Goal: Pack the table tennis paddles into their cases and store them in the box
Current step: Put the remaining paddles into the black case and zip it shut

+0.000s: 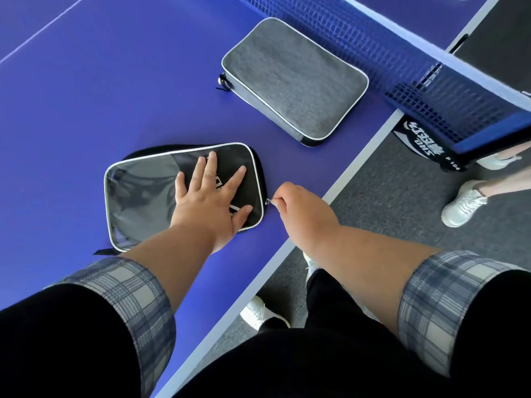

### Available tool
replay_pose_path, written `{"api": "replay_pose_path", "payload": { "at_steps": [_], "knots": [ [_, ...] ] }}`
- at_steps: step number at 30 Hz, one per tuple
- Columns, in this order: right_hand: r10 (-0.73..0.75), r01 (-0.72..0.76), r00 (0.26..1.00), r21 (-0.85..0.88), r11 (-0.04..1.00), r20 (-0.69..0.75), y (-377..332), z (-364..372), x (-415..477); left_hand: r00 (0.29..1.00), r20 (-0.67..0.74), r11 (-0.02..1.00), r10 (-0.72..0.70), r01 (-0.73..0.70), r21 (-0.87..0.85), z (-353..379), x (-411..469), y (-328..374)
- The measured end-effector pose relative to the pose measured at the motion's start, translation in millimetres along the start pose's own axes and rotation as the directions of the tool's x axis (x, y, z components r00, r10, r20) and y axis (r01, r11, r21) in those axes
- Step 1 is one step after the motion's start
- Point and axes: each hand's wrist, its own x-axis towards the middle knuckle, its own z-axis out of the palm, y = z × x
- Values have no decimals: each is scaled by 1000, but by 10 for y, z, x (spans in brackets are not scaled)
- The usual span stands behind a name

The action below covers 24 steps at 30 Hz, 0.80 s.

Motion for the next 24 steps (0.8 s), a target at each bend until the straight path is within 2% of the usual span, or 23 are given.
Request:
{"api": "replay_pose_path", "payload": {
  "at_steps": [8,13,19,23,24],
  "knots": [
    [8,-9,1000,84,996,11,-110,-240,586,1000,-1,1000,-18,18,-8,-1,10,7],
    [-21,17,999,77,997,50,-160,-334,920,999,25,1000,-22,21,8,-1,10,14],
    [-182,173,962,62,983,203,-293,-446,1357,996,86,1000,2,0,-25,-52,11,-5],
    [-153,156,947,13,988,281,-270,-506,1412,983,150,993,103,-94,-65,-107,44,-141],
    [-153,166,940,-14,986,306,-284,-511,1372,984,152,995,89,-80,-66,-119,31,-193]
  ]
}}
